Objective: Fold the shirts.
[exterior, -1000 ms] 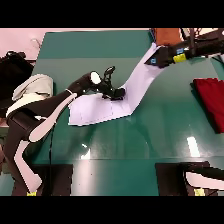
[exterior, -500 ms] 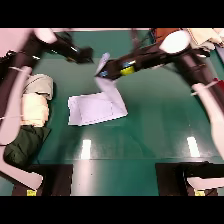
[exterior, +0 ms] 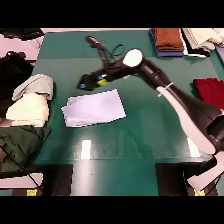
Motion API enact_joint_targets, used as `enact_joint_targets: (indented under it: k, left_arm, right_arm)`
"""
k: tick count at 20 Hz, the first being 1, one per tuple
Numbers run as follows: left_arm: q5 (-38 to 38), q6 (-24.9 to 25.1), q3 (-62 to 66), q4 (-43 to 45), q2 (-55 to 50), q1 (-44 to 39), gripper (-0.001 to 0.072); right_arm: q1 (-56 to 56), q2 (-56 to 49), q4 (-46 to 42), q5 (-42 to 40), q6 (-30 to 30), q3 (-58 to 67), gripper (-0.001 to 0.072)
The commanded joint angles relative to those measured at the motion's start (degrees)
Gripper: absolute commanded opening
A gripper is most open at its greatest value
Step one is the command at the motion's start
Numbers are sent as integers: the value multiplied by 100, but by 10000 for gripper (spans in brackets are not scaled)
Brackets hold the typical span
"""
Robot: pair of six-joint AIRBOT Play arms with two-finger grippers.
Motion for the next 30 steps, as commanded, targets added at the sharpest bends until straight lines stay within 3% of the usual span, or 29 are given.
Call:
enact_joint_targets:
  k: [1, 3, 5, 9, 14, 15, 17, 18, 19, 26, 30]
  left_arm:
    - [-63, 4, -133, 42, 68, 33, 28]
    - [-48, 59, -247, 24, 66, -57, 28]
    - [81, 125, -358, 24, 61, -219, 28]
    - [304, 192, -417, 22, -22, -638, 28]
    - [260, 190, -417, -63, -105, -754, 28]
    - [201, 190, -417, -63, -105, -754, 29]
    - [63, 188, -417, -85, -105, -754, 28]
    - [22, 179, -417, -103, -105, -754, 28]
    - [-4, 166, -417, -133, -105, -774, 27]
    - [271, 192, -417, -31, -105, -1650, 28]
    - [354, 190, -417, -33, -105, -2015, 28]
  right_arm:
    - [-1058, 452, -627, 369, 240, -1193, 381]
    - [-1731, 737, -859, 339, 302, -2122, 390]
    - [-2227, 706, -654, 404, 321, -2736, 597]
    - [-2192, 195, 2, 387, 284, -3169, 596]
    - [-1233, -577, 254, 164, 229, -2361, 594]
    - [-1067, -710, 247, 101, 227, -2140, 550]
    - [-828, -879, 181, -151, 227, -1744, 287]
    - [-796, -898, 46, -236, 227, -1589, 120]
    - [-815, -879, -177, -280, 232, -1427, 26]
    - [-2629, 131, -2120, 326, 841, -962, 19]
    - [-4505, 710, -2352, 446, 881, -962, 19]
